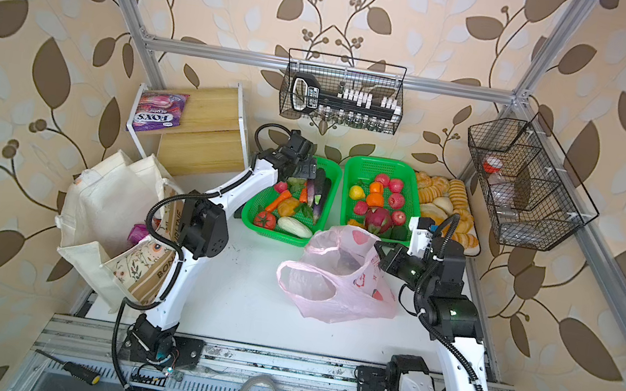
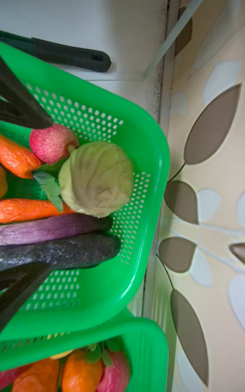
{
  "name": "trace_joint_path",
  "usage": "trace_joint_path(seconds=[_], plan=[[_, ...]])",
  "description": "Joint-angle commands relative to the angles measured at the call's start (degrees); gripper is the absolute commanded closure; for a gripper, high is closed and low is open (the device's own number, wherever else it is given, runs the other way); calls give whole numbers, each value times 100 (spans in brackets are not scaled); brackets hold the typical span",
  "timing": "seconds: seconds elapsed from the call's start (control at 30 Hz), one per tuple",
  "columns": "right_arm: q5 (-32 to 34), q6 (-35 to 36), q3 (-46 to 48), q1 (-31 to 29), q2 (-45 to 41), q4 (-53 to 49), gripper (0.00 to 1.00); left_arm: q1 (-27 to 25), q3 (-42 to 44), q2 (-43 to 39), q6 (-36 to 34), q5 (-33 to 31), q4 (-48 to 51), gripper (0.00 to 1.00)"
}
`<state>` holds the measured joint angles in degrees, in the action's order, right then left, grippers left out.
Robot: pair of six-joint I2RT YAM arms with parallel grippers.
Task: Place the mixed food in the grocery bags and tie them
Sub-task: 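Return the left gripper to the green vegetable basket, then grasp the pale green cabbage with the left gripper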
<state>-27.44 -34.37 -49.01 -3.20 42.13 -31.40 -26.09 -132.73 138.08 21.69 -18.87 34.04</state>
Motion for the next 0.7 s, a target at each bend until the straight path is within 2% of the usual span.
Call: trace_joint_path(seconds=[0.0, 0.13, 0.33, 0.43, 0.67], plan=[[-59, 119, -209, 4, -16, -97, 100, 136, -377, 230, 178, -479, -281, 1], [-68, 96, -214, -1, 5, -70, 100, 156, -583, 567, -172, -493, -459, 1], [-68, 123, -222, -3, 61, -50, 100, 213, -787, 971, -305, -391, -605, 1], [-66, 141, -239, -5, 67, -61, 100, 253, -792, 1091, -349, -133, -754, 1], [19, 154, -240, -1, 54, -102, 100, 280, -714, 911, -603, 354, -923, 23]])
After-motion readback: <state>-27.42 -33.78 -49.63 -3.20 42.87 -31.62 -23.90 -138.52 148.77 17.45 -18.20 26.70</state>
